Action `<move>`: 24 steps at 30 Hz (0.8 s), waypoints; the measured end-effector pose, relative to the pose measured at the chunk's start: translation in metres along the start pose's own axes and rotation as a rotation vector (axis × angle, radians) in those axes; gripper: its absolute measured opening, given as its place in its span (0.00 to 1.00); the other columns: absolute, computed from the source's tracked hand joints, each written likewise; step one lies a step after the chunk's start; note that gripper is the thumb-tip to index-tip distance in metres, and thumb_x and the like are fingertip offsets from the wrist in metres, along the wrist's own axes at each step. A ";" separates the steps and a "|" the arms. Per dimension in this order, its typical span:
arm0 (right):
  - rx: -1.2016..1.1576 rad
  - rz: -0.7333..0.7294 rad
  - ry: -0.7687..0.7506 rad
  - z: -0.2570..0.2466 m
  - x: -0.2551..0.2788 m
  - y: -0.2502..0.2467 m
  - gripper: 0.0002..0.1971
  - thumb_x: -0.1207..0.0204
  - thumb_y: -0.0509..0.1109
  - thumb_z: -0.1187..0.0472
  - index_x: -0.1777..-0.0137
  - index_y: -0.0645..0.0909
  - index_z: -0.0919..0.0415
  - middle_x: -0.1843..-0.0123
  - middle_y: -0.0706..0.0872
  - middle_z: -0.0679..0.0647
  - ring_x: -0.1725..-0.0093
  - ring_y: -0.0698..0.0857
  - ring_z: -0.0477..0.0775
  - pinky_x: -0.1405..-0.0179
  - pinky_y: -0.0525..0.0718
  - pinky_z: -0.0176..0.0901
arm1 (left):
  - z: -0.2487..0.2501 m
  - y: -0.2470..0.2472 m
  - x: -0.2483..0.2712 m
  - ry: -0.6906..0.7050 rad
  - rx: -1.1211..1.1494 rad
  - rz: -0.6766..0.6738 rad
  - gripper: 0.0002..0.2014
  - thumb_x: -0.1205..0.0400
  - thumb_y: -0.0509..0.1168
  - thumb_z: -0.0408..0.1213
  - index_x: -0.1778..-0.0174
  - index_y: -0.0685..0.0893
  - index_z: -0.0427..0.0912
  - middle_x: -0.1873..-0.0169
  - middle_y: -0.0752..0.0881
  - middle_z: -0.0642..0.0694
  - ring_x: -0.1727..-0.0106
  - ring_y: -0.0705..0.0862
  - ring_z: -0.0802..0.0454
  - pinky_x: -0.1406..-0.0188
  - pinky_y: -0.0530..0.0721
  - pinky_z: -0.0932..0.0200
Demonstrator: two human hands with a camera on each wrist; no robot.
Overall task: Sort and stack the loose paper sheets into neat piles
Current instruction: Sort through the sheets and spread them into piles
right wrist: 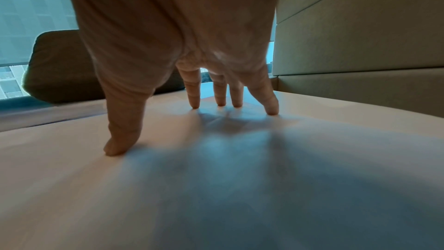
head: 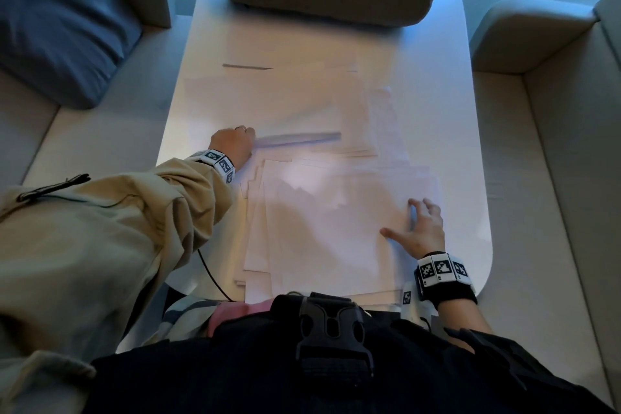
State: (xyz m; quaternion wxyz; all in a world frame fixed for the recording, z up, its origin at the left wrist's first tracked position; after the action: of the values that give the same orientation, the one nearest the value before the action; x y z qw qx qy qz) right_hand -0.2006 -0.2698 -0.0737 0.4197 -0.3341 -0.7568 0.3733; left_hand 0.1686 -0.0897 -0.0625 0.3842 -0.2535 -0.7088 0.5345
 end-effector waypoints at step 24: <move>0.032 -0.011 -0.005 -0.003 0.002 -0.003 0.46 0.40 0.83 0.46 0.23 0.66 0.54 0.19 0.57 0.57 0.20 0.59 0.59 0.24 0.66 0.58 | -0.005 -0.021 0.006 0.128 0.325 0.254 0.25 0.23 0.61 0.25 0.28 0.74 0.39 0.27 0.74 0.46 0.37 0.79 0.39 0.39 0.75 0.46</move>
State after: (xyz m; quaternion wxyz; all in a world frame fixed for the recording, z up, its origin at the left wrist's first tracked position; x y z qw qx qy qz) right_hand -0.1995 -0.2690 -0.0698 0.4251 -0.3222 -0.7537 0.3839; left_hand 0.1708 -0.0886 -0.0398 0.3935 -0.3090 -0.5500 0.6687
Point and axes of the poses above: each hand's wrist, its own x-axis away from the middle knuckle, its own y-axis out of the palm, z = x × y, the point moved 6 cm from there along -x, towards the middle knuckle
